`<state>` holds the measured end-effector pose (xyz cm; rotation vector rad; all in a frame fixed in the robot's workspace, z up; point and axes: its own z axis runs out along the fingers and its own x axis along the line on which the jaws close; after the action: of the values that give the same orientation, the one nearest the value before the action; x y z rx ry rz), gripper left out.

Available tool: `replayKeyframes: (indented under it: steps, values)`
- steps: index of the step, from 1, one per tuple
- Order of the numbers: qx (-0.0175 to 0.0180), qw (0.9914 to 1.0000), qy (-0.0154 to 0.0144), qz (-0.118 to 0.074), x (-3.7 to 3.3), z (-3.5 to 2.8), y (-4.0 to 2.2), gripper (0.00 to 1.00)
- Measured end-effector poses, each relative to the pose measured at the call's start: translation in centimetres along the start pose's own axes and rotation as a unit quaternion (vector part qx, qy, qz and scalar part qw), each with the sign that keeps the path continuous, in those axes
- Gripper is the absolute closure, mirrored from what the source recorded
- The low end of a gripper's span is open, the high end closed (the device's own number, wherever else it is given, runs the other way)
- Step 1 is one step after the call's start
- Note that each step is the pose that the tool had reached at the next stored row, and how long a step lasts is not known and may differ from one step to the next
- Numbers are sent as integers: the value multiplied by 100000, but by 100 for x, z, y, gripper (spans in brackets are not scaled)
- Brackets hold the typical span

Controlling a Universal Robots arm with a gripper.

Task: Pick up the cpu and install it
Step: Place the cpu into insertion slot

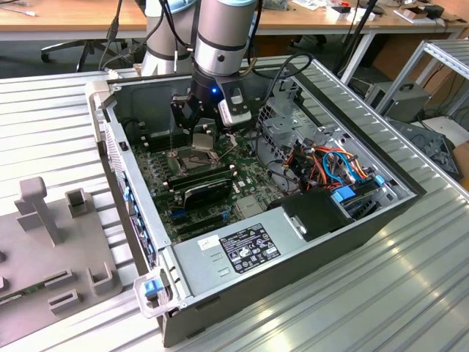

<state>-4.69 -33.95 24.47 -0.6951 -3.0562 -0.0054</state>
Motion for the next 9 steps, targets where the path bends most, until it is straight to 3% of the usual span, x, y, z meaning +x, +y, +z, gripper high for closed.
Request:
replayKeyframes:
  steps: [9]
  values:
    - [113,99997,-60,763,0,0,0,45]
